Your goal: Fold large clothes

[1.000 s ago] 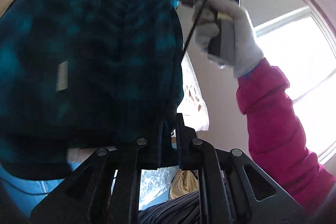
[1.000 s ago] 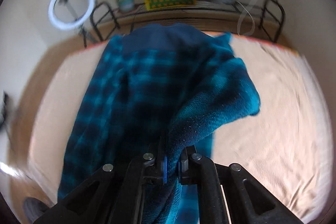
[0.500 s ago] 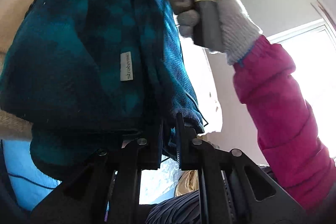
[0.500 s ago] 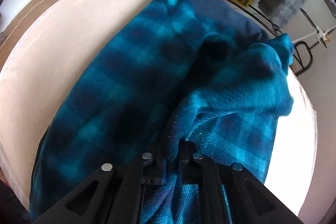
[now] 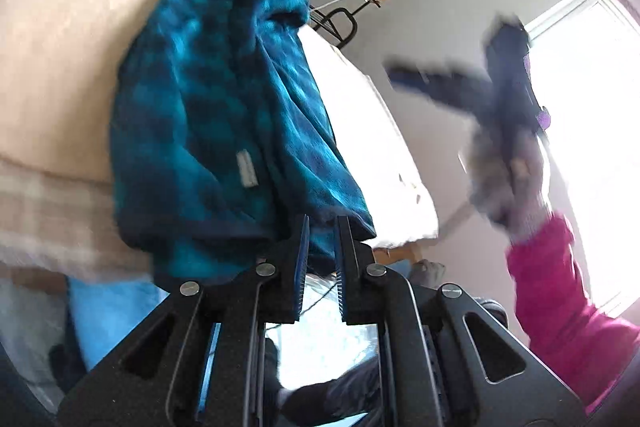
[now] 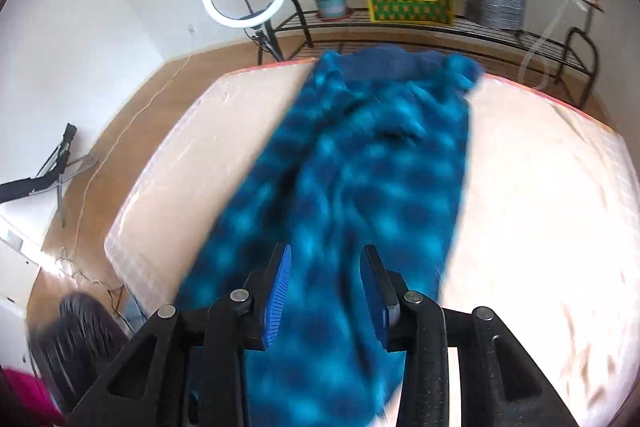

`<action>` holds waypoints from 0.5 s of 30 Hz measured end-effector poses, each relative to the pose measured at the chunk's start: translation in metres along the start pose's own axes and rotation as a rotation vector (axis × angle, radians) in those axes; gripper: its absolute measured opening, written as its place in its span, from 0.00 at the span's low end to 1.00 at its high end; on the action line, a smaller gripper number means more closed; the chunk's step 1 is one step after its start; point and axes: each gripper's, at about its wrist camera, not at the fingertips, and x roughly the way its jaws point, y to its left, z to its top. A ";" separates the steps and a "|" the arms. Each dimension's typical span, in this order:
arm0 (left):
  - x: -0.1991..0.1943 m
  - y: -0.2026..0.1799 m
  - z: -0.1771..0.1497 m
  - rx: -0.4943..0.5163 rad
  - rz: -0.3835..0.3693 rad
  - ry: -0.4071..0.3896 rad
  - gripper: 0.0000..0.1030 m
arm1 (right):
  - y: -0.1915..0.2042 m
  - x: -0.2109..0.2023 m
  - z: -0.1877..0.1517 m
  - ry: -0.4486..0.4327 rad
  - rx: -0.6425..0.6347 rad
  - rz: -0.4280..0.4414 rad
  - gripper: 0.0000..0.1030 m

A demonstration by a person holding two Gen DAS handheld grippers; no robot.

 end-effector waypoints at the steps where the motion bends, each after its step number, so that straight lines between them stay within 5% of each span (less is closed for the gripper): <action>1: 0.001 0.002 0.008 -0.003 0.016 -0.006 0.22 | -0.001 -0.007 -0.014 0.001 -0.005 -0.007 0.39; 3: 0.006 0.003 0.016 -0.019 0.025 -0.009 0.45 | -0.003 -0.012 -0.044 0.013 0.001 -0.037 0.50; 5: 0.019 0.002 0.028 -0.020 0.029 0.002 0.45 | -0.011 -0.006 -0.066 0.028 0.028 -0.072 0.59; 11: 0.057 -0.001 0.027 0.023 0.098 0.100 0.45 | -0.056 0.046 -0.094 0.123 0.223 -0.042 0.58; 12: 0.056 0.000 0.020 0.023 0.103 0.118 0.43 | -0.057 0.053 -0.097 0.135 0.237 -0.021 0.55; 13: 0.066 0.002 0.019 0.031 0.114 0.135 0.37 | -0.057 0.060 -0.100 0.152 0.248 0.014 0.38; 14: 0.073 0.003 0.017 0.047 0.130 0.146 0.11 | -0.055 0.066 -0.103 0.164 0.253 0.055 0.27; 15: 0.079 0.003 0.016 0.064 0.139 0.164 0.04 | -0.051 0.068 -0.105 0.165 0.240 0.068 0.10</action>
